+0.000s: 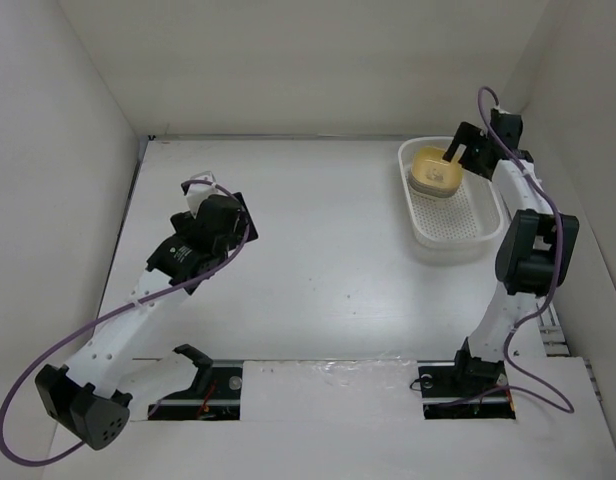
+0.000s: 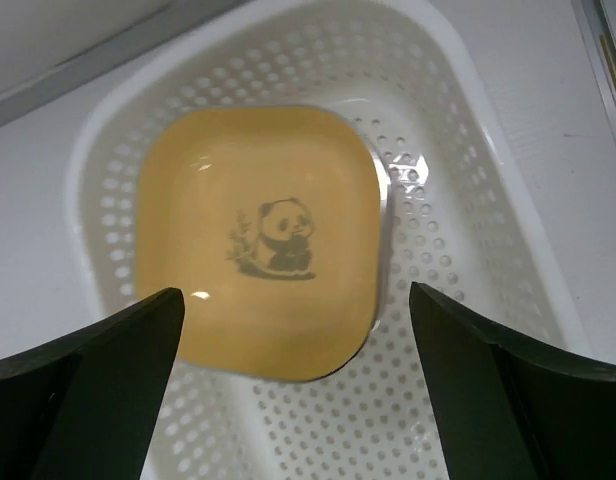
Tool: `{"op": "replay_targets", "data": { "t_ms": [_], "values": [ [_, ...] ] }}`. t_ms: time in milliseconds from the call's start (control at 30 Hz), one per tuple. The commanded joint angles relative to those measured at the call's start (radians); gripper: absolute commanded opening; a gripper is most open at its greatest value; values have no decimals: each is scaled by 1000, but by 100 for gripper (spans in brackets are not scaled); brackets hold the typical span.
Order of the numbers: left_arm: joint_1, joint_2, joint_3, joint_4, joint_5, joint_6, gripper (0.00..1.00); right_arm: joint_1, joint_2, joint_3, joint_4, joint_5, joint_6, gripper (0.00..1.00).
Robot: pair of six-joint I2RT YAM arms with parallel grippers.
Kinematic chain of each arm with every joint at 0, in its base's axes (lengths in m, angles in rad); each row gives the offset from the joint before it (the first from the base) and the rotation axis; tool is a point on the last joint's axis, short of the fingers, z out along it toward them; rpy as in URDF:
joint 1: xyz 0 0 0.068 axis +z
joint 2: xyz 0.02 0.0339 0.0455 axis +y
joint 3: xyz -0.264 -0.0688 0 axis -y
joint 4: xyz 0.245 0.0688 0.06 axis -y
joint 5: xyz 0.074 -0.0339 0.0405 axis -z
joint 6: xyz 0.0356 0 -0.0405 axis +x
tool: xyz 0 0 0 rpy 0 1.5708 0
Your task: Place the plates into the plastic bin on the countertop
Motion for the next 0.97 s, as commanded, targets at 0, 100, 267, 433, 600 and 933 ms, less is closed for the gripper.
{"op": "replay_targets", "data": {
  "t_ms": [0, 100, 267, 433, 600, 933],
  "values": [
    [0, -41, -7, 24, -23, 4, 100, 72, -192, 41, -14, 52, -44, 100],
    [0, -54, 16, 10, -61, -5, 100, 170, -332, 29, -97, 150, -87, 100],
    [0, -77, 95, -33, -179, -14, 100, 349, -567, -101, -199, 296, -127, 100],
    [0, -147, 190, -56, -256, 24, 100, 535, -922, -295, -266, 439, -147, 100],
    [0, -213, 235, -102, -257, 14, 100, 679, -1160, -385, -347, 430, -147, 100],
    [0, -345, 206, -111, -172, -19, 100, 744, -1326, -405, -433, 470, -167, 100]
  ]
}}
